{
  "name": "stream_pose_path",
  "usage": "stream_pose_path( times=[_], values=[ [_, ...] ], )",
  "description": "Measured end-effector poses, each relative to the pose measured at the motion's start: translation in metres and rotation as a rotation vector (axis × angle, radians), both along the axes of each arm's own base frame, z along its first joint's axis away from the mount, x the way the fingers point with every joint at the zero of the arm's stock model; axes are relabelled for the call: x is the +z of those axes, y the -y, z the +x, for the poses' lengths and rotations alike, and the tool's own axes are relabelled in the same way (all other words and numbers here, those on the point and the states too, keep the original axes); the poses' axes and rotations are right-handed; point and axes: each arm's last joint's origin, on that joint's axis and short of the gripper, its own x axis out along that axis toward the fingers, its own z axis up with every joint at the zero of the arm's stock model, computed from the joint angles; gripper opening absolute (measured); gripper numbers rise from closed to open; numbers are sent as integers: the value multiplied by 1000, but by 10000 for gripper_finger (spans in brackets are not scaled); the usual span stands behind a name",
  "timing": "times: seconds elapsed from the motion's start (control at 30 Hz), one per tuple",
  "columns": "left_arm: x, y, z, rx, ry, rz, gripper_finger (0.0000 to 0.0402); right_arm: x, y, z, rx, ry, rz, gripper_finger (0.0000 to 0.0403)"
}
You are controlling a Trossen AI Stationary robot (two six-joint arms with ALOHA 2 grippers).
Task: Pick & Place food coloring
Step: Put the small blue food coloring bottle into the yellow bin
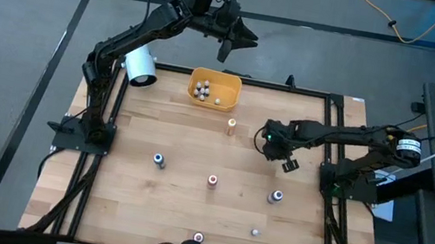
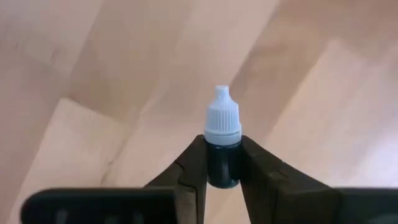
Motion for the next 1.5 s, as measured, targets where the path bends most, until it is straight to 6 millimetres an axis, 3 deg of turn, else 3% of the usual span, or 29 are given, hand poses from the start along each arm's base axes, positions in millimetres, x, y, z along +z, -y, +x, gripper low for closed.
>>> stream_pose_path(
  times=[0.23, 0.4, 0.67, 0.87, 1.17, 1.5],
  values=[
    [-10, 6, 0, -24, -97, 23, 101, 37, 30, 16, -184, 145, -5, 77],
    [-17, 20, 6, -37, -178, 76, 117, 76, 58, 26, -344, 294, -16, 79],
    [-20, 41, 17, -82, -214, 137, 181, 151, 82, 37, -397, 547, -45, 76],
    [-22, 52, 25, -95, -221, 145, 225, 193, 96, 34, -459, 703, -59, 78],
    [-30, 50, 34, 8, -268, 176, 229, 205, 101, 34, -434, 783, -37, 78],
    [-57, 40, 49, 41, -359, 155, 209, 206, 101, 34, -424, 792, -42, 79]
  ],
)
